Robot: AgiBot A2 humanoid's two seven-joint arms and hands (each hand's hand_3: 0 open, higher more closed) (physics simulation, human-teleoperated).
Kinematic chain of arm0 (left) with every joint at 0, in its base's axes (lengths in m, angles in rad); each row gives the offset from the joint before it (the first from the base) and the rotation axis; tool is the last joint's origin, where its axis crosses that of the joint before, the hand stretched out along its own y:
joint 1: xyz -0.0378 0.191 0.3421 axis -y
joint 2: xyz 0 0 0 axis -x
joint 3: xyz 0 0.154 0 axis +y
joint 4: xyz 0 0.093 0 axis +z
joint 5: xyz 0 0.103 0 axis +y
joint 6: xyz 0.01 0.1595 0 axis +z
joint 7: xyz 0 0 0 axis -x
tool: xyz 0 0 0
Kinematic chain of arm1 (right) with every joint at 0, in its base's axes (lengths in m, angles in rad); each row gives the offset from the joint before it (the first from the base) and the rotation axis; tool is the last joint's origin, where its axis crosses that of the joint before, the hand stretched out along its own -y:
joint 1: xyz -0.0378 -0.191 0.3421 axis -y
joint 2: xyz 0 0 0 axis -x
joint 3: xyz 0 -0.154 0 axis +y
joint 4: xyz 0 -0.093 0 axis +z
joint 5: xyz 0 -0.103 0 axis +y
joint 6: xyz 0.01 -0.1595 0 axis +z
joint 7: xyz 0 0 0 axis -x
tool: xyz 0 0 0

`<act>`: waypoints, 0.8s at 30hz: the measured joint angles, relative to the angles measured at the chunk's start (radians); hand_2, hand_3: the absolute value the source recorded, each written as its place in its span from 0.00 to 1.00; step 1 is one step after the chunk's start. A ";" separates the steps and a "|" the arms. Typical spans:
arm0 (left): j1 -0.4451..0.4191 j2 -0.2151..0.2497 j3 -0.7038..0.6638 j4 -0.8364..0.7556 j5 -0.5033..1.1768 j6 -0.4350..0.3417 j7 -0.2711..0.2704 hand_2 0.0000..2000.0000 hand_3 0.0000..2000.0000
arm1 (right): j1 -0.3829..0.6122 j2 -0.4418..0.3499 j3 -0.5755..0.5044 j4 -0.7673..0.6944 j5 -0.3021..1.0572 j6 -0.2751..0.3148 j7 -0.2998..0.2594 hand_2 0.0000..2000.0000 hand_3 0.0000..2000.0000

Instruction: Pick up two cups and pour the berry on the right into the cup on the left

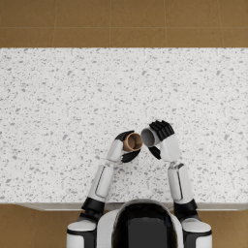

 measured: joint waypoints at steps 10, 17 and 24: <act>0.004 0.007 0.001 0.019 0.000 -0.001 0.000 1.00 0.64 | -0.007 -0.007 0.028 0.042 0.322 -0.001 0.000 1.00 0.64; 0.010 0.013 0.005 0.031 0.000 -0.002 0.001 1.00 0.64 | -0.010 -0.015 0.044 0.072 0.546 0.001 0.001 1.00 0.64; 0.018 0.019 -0.002 0.044 0.000 -0.007 0.002 1.00 0.64 | -0.003 -0.030 0.058 0.072 0.771 0.000 0.002 1.00 0.64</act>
